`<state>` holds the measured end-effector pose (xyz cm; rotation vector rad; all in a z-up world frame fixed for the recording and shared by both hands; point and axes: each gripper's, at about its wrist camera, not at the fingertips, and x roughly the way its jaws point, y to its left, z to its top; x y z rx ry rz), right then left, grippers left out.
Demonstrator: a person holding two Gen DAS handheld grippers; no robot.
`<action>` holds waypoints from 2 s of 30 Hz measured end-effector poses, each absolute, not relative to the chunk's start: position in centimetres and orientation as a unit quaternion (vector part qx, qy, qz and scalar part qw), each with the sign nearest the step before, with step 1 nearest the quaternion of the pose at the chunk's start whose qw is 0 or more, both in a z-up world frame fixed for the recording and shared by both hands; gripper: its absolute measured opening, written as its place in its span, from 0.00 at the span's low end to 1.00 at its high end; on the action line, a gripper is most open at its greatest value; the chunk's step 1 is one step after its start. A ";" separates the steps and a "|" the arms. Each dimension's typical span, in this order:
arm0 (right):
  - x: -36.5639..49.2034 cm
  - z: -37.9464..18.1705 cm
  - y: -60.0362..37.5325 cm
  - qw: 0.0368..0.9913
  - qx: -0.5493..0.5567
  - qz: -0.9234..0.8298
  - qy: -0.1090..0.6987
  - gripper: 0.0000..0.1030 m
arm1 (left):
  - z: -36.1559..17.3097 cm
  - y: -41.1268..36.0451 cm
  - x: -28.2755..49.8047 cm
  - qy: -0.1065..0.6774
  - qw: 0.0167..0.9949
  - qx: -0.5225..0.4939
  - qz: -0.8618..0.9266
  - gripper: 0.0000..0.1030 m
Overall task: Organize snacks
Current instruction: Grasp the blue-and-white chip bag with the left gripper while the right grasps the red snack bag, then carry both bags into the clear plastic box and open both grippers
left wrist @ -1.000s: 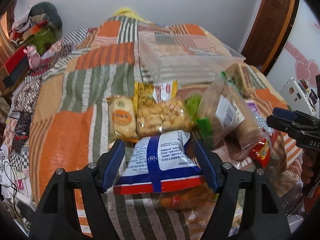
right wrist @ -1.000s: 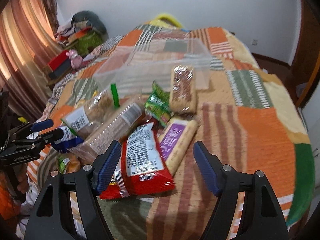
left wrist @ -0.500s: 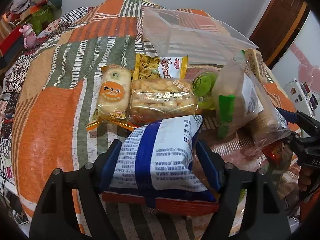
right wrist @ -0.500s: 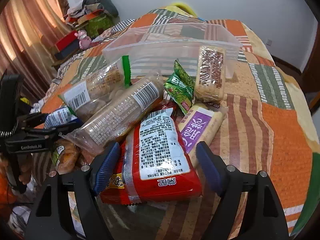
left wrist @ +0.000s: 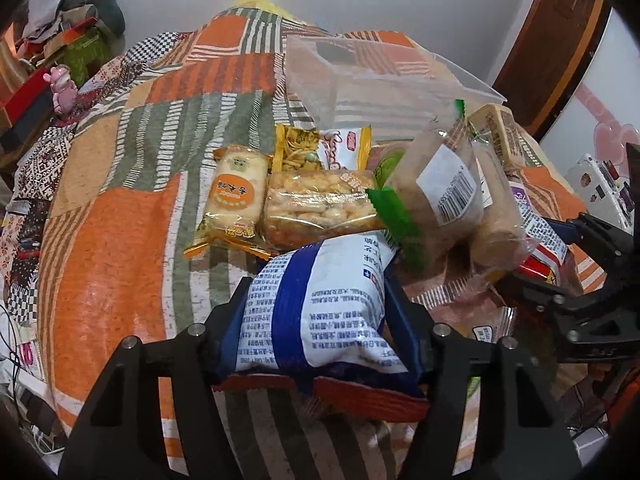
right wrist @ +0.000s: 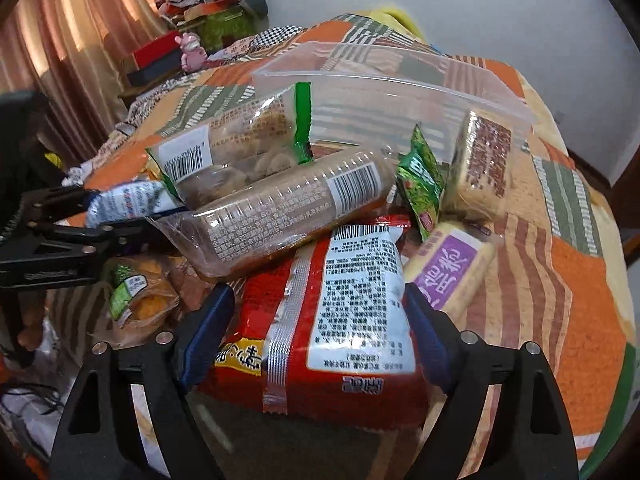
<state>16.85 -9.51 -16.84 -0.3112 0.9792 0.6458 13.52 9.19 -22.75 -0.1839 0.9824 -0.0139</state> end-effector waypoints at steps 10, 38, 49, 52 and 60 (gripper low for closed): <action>16.8 -16.2 -11.2 0.836 -0.123 0.283 0.454 0.62 | -19.5 10.1 12.3 0.432 0.897 -0.089 0.015 0.61; 22.0 -7.6 -15.4 0.912 -0.035 0.231 0.337 0.62 | -11.1 7.6 20.8 0.327 0.944 -0.038 0.002 0.61; 27.0 -8.5 -13.6 0.913 -0.027 0.222 0.343 0.62 | -12.2 6.8 27.1 0.339 0.940 -0.028 0.000 0.61; 28.3 -9.1 -13.1 0.910 -0.027 0.220 0.351 0.62 | -13.0 6.8 29.0 0.352 0.935 -0.034 -0.001 0.61; 31.1 -10.4 -11.5 0.900 -0.037 0.220 0.375 0.62 | -14.9 7.1 33.1 0.385 0.922 -0.041 -0.007 0.61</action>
